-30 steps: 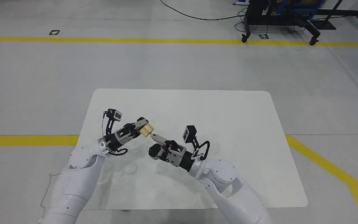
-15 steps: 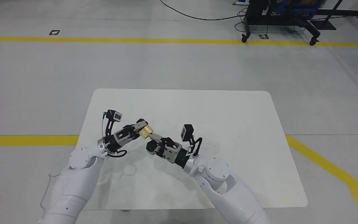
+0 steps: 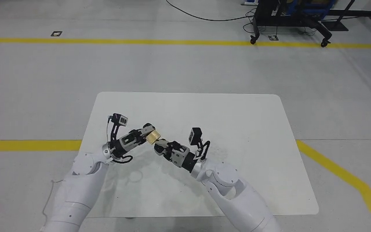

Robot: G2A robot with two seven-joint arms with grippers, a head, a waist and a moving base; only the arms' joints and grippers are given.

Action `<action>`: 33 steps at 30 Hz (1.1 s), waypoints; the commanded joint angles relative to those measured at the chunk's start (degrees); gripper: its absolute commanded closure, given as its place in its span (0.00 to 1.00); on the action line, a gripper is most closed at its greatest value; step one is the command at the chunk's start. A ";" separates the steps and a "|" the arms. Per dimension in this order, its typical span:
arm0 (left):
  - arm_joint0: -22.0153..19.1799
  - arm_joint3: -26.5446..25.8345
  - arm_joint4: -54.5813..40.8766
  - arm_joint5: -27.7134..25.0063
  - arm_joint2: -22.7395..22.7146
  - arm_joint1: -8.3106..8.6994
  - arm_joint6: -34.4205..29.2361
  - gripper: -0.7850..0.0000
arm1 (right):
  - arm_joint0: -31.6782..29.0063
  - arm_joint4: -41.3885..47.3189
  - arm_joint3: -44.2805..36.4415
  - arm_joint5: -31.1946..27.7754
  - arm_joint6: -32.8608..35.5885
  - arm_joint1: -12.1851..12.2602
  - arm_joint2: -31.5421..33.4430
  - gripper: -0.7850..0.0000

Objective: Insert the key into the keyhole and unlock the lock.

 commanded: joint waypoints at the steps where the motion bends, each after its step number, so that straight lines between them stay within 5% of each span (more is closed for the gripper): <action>1: -0.02 -0.02 0.10 -0.01 0.07 0.00 -0.02 1.00 | -0.06 0.91 -0.04 0.47 0.97 0.03 0.07 1.00; 14: 0.63 -0.64 0.23 -1.98 -0.36 0.09 -0.04 1.00 | 1.94 25.72 2.63 16.15 12.17 0.10 4.32 1.00; 33: 0.60 -0.31 -1.35 -0.23 0.06 0.05 -0.67 1.00 | 1.29 15.78 1.05 8.03 7.06 0.54 2.04 1.00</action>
